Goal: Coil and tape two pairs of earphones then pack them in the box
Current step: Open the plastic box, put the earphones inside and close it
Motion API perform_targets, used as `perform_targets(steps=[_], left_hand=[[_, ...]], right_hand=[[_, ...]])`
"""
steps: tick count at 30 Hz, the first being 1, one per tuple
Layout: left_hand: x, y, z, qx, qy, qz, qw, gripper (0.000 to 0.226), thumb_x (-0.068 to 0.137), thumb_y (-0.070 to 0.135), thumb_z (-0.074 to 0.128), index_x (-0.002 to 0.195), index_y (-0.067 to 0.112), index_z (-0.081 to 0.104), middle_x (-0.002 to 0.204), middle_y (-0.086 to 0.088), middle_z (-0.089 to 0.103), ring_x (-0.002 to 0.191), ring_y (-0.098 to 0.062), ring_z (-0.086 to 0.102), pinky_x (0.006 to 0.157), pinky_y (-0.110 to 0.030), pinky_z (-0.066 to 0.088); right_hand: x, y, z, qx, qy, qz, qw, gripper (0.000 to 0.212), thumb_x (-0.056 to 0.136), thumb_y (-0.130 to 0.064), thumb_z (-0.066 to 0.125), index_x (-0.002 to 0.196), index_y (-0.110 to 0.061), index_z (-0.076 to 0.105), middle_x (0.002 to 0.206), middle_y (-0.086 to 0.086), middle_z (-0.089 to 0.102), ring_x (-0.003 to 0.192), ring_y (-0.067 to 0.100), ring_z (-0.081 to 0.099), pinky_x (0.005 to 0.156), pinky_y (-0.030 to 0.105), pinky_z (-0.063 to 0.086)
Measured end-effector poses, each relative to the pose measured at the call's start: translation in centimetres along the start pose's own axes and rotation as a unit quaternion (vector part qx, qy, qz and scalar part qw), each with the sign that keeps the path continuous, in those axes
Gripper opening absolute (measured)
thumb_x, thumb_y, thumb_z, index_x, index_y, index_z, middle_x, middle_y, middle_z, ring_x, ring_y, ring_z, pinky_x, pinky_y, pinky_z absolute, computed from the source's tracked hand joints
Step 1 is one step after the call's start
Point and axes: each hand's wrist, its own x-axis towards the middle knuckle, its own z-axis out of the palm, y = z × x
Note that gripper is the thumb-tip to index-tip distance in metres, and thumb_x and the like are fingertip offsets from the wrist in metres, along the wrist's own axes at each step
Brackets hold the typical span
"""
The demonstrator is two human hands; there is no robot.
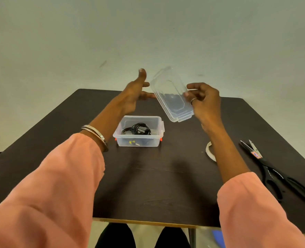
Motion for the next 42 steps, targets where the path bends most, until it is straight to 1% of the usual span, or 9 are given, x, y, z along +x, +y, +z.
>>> perform_targets(steps=[6,10,15,19,22,29,35,38,42], left_hand=[[-2.6,-0.8,-4.8,0.004,0.019,0.011,1.0,0.065,0.087,0.073,0.035,0.112,0.019,0.06,0.116,-0.006,0.065,0.101,-0.021,0.069,0.102,-0.041,0.045],[-4.1,-3.0,-7.0,0.087,0.016,-0.018,0.996,0.076,0.084,0.077,0.033,0.12,0.016,0.062,0.122,-0.003,0.064,0.109,-0.015,0.058,0.11,-0.041,0.033],[-5.6,-6.1,-8.4,0.124,0.001,-0.065,0.99,0.063,0.089,0.069,0.038,0.115,0.019,0.067,0.139,-0.006,0.054,0.135,-0.023,0.039,0.118,-0.044,0.018],[-6.5,-7.7,-8.4,0.122,-0.009,-0.062,0.991,0.029,0.101,0.042,0.041,0.106,0.029,0.068,0.119,0.016,0.06,0.105,0.003,0.053,0.097,-0.02,0.031],[-6.5,-8.4,-8.3,0.109,0.025,-0.051,0.992,0.024,0.101,0.027,0.046,0.112,0.025,0.067,0.117,0.012,0.062,0.101,0.001,0.056,0.093,-0.02,0.039],[-6.6,-8.8,-8.0,0.084,0.113,-0.075,0.987,0.023,0.092,0.022,0.064,0.102,0.003,0.071,0.099,-0.011,0.072,0.089,-0.025,0.068,0.084,-0.043,0.056],[-7.0,-8.3,-7.8,0.03,0.141,-0.134,0.98,0.024,0.089,0.027,0.067,0.098,0.004,0.068,0.096,-0.012,0.072,0.085,-0.025,0.07,0.076,-0.039,0.059],[-7.1,-8.1,-8.0,0.011,0.136,-0.186,0.973,0.031,0.086,0.031,0.07,0.101,0.004,0.065,0.096,-0.013,0.071,0.087,-0.026,0.069,0.072,-0.037,0.058],[-7.3,-8.5,-7.6,-0.011,0.131,-0.198,0.971,0.035,0.086,0.036,0.07,0.1,0.004,0.065,0.094,-0.015,0.073,0.084,-0.026,0.071,0.065,-0.035,0.059]], right_hand=[[-2.5,-1.3,2.9,0.011,-0.103,-0.054,0.993,0.025,0.079,-0.001,0.074,0.102,-0.011,0.073,0.092,0.0,0.073,0.079,-0.001,0.066,0.078,0.014,0.052],[-4.8,-0.9,5.2,-0.037,-0.15,-0.107,0.982,0.025,0.075,0.002,0.076,0.098,-0.007,0.075,0.092,0.005,0.072,0.077,0.0,0.063,0.079,0.008,0.047],[-7.1,0.4,7.5,-0.093,-0.172,-0.164,0.967,0.02,0.074,0.005,0.074,0.09,-0.006,0.077,0.09,0.009,0.074,0.086,0.014,0.06,0.079,0.005,0.043],[-8.0,1.1,8.0,-0.103,-0.171,-0.188,0.962,0.019,0.075,0.009,0.07,0.087,-0.005,0.078,0.088,0.008,0.075,0.09,0.025,0.063,0.085,0.033,0.053],[-8.4,1.4,8.0,-0.077,-0.182,-0.18,0.964,0.026,0.075,0.016,0.063,0.088,-0.003,0.077,0.089,0.01,0.074,0.091,0.027,0.064,0.083,0.044,0.055],[-8.4,2.2,6.8,-0.09,-0.242,-0.131,0.957,0.031,0.081,0.012,0.064,0.097,-0.01,0.077,0.1,0.004,0.071,0.098,0.016,0.063,0.093,0.029,0.052],[-7.1,2.3,6.1,-0.024,-0.039,0.046,0.998,0.02,0.091,-0.019,0.064,0.109,-0.013,0.071,0.103,-0.001,0.071,0.087,0.004,0.063,0.074,0.012,0.049],[-6.1,3.2,6.1,-0.044,-0.081,0.199,0.976,0.03,0.091,-0.028,0.064,0.114,-0.01,0.065,0.108,0.002,0.068,0.096,0.015,0.062,0.081,0.025,0.051],[-6.3,4.1,5.9,0.128,-0.127,0.322,0.929,0.029,0.09,-0.028,0.066,0.099,-0.001,0.067,0.101,0.012,0.072,0.095,0.027,0.069,0.083,0.036,0.058]])
